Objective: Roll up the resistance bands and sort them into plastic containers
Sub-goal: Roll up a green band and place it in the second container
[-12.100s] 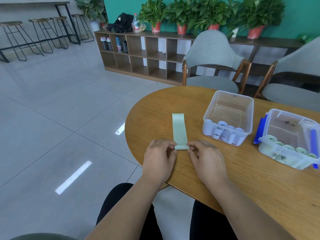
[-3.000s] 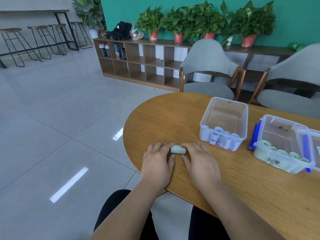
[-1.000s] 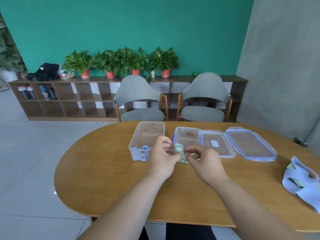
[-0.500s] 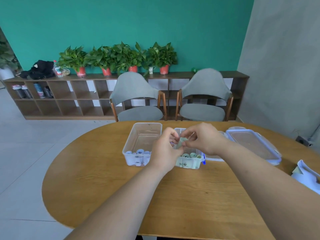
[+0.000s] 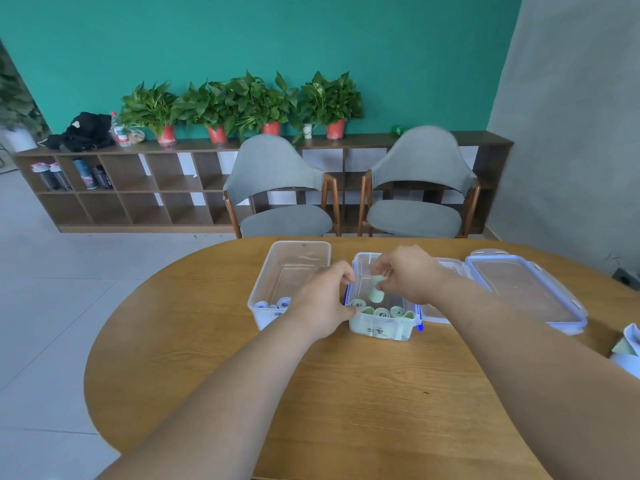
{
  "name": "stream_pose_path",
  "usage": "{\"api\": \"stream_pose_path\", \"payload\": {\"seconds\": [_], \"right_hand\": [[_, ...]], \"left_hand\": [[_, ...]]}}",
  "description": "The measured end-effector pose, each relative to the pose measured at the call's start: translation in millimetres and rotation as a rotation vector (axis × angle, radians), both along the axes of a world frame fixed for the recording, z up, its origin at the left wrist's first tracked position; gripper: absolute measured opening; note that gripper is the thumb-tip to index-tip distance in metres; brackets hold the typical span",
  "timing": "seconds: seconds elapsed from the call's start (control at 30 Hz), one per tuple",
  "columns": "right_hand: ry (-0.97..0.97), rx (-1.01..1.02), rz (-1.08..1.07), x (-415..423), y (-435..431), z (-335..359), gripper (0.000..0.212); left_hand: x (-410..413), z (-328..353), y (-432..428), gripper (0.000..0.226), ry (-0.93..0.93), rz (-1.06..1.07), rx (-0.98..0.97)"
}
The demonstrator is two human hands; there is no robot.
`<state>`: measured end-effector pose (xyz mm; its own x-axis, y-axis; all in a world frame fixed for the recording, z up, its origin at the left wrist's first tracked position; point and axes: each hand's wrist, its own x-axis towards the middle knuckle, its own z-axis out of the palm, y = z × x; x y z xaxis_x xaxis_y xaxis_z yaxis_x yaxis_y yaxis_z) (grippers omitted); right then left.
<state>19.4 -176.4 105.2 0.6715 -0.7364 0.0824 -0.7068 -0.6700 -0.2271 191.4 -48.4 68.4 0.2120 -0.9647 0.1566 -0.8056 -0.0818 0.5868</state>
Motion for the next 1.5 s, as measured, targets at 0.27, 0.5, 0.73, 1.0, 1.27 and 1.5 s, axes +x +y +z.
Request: {"api": "stream_pose_path", "payload": {"seconds": [0.27, 0.5, 0.73, 1.0, 1.27, 1.5], "right_hand": [[0.12, 0.047, 0.055, 15.7, -4.7, -16.2, 0.028], [0.147, 0.111, 0.079, 23.6, -7.4, -24.7, 0.03], [0.141, 0.148, 0.103, 26.8, -11.2, -24.9, 0.032], [0.093, 0.168, 0.07, 30.3, -12.3, -28.8, 0.041], [0.111, 0.214, 0.07, 28.4, -15.2, -27.4, 0.026], [0.155, 0.187, 0.089, 29.9, -20.5, -29.6, 0.024]], "left_hand": [[0.6, -5.4, -6.0, 0.058, -0.346, -0.044, 0.005], [4.8, -7.2, -7.6, 0.059, -0.395, -0.034, 0.021], [4.0, -10.2, -8.2, 0.058, -0.37, -0.035, 0.026], [5.5, -13.8, -9.7, 0.062, -0.343, -0.033, 0.023], [5.0, -14.4, -9.5, 0.061, -0.344, -0.033, 0.029], [4.2, -14.3, -8.9, 0.06, -0.346, -0.027, 0.032]]}}
